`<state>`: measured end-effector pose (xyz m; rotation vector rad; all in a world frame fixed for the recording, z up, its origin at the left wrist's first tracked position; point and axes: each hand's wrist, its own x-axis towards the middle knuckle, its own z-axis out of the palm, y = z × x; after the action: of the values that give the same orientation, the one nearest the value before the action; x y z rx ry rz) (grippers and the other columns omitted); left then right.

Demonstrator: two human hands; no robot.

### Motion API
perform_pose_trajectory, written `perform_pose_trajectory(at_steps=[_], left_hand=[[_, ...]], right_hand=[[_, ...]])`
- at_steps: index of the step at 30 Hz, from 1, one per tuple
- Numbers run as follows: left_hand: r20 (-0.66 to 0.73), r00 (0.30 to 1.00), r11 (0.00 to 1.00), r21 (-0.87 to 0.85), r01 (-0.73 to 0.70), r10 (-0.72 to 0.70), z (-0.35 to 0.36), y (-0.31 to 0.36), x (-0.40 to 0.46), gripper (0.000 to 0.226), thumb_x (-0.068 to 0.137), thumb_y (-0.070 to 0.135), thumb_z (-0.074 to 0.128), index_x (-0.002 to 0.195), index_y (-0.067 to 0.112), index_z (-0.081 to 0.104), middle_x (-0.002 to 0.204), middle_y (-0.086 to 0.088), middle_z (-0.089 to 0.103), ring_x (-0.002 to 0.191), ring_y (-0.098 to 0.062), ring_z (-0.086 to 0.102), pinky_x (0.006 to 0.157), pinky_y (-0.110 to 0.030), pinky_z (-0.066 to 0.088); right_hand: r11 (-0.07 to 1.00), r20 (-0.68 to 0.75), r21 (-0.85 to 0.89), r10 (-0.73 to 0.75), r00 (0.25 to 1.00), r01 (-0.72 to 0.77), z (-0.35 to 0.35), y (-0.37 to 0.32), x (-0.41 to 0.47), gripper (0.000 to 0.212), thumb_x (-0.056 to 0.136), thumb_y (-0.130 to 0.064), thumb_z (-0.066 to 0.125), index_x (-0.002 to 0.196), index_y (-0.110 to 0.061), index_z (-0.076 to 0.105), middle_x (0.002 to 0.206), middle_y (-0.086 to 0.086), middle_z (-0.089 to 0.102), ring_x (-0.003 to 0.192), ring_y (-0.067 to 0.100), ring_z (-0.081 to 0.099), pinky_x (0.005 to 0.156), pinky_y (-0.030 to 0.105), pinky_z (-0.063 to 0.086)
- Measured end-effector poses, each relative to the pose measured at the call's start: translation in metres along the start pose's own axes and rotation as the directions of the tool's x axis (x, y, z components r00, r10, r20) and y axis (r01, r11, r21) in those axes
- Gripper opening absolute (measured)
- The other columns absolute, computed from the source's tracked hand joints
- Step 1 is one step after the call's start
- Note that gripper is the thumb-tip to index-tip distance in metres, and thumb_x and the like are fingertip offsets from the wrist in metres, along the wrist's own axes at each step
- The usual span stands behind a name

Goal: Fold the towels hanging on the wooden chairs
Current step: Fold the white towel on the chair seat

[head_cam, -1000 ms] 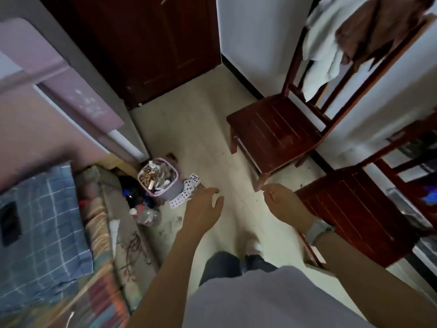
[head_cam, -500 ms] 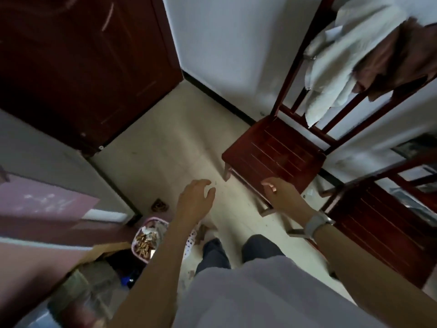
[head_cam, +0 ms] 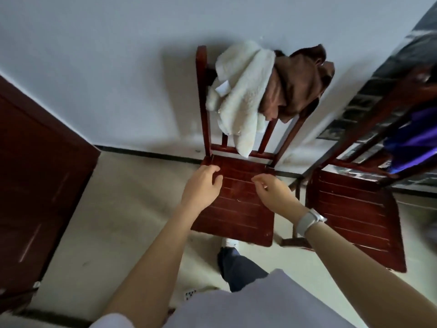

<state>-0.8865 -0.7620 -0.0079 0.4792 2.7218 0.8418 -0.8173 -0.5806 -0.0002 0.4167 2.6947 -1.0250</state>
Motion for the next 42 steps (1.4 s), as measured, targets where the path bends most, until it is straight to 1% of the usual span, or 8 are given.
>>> perform_pose_trajectory(at_steps=[9,16,24,31,33,35,39,42], left_hand=[[-0.260,0.929,0.964,0.039,-0.262,0.262,-0.071,0.082,0.181,0.032,0.089,0.020,0.053,0.118,0.007,0.056,0.119,-0.013,0.054,0.112,-0.028,0.048,0.092,-0.036,0.041],[-0.167,0.931,0.937,0.188,-0.294,0.326,-0.077,0.099,0.247,0.039,0.084,0.040,0.059,0.114,0.016,0.058,0.120,-0.009,0.051,0.111,-0.032,0.045,0.089,-0.045,0.043],[-0.416,0.860,0.873,-0.248,-0.420,0.296,-0.113,0.098,0.256,0.003,0.088,0.011,0.056,0.089,0.008,0.058,0.077,0.006,0.058,0.074,-0.017,0.057,0.066,-0.020,0.035],[-0.466,0.825,0.518,-0.643,-0.564,0.320,-0.209,0.109,0.233,0.006,0.084,0.022,0.051,0.085,0.027,0.053,0.077,0.012,0.057,0.068,0.006,0.052,0.065,-0.010,0.041],[-0.429,0.825,0.495,-0.662,-0.564,0.367,-0.223,0.101,0.221,0.007,0.082,0.022,0.051,0.083,0.028,0.055,0.074,0.014,0.060,0.068,0.003,0.054,0.065,-0.011,0.042],[-0.491,0.804,0.548,-0.593,-0.590,0.335,-0.232,0.088,0.213,0.011,0.083,0.019,0.052,0.082,0.029,0.054,0.072,0.015,0.060,0.067,0.005,0.054,0.064,-0.010,0.042],[-0.563,0.823,0.813,-0.444,-0.377,0.074,-0.236,0.039,0.212,0.009,0.088,0.009,0.055,0.086,0.018,0.056,0.079,0.011,0.059,0.075,0.007,0.054,0.069,-0.008,0.039],[-0.384,0.913,0.800,-0.587,-0.124,-0.141,-0.222,-0.001,0.198,0.012,0.089,0.015,0.055,0.101,0.015,0.059,0.098,0.003,0.062,0.092,-0.008,0.056,0.081,-0.019,0.042]], right_hand=[[0.975,-0.442,0.110,-0.126,0.888,0.193,-0.098,-0.050,0.119,0.025,0.092,-0.010,0.047,0.112,-0.009,0.061,0.108,0.007,0.064,0.096,0.020,0.061,0.083,0.033,0.050],[0.985,-0.553,0.040,-0.118,0.825,0.168,-0.134,-0.068,0.177,0.030,0.091,-0.012,0.044,0.119,-0.012,0.057,0.119,0.002,0.057,0.106,0.014,0.054,0.083,0.020,0.040],[0.992,-0.542,0.015,-0.097,0.835,0.125,-0.123,-0.073,0.181,0.036,0.089,-0.017,0.050,0.125,-0.017,0.050,0.124,0.000,0.053,0.116,0.016,0.048,0.094,0.023,0.039],[0.900,-0.459,0.149,-0.305,0.835,0.411,-0.151,-0.145,0.178,0.090,0.079,-0.040,0.060,0.132,-0.059,-0.010,0.143,-0.039,-0.003,0.140,0.002,0.011,0.112,0.038,0.026],[0.877,-0.437,0.171,-0.340,0.833,0.448,-0.152,-0.166,0.179,0.076,0.081,-0.030,0.063,0.138,-0.047,0.015,0.142,-0.033,0.020,0.129,0.007,0.035,0.101,0.031,0.037],[0.867,-0.393,0.212,-0.347,0.852,0.451,-0.140,-0.185,0.175,0.022,0.086,-0.020,0.060,0.107,-0.014,0.057,0.099,-0.007,0.058,0.083,0.006,0.051,0.075,0.027,0.042],[0.856,-0.284,0.341,-0.300,0.911,0.388,-0.096,-0.207,0.155,0.030,0.087,-0.023,0.059,0.075,0.003,0.049,0.064,0.004,0.044,0.059,0.009,0.038,0.057,0.030,0.035],[0.835,-0.348,0.458,-0.148,0.926,0.305,-0.079,-0.216,0.151,0.029,0.083,-0.025,0.063,0.076,0.002,0.054,0.063,0.006,0.053,0.058,0.009,0.046,0.055,0.028,0.041]])
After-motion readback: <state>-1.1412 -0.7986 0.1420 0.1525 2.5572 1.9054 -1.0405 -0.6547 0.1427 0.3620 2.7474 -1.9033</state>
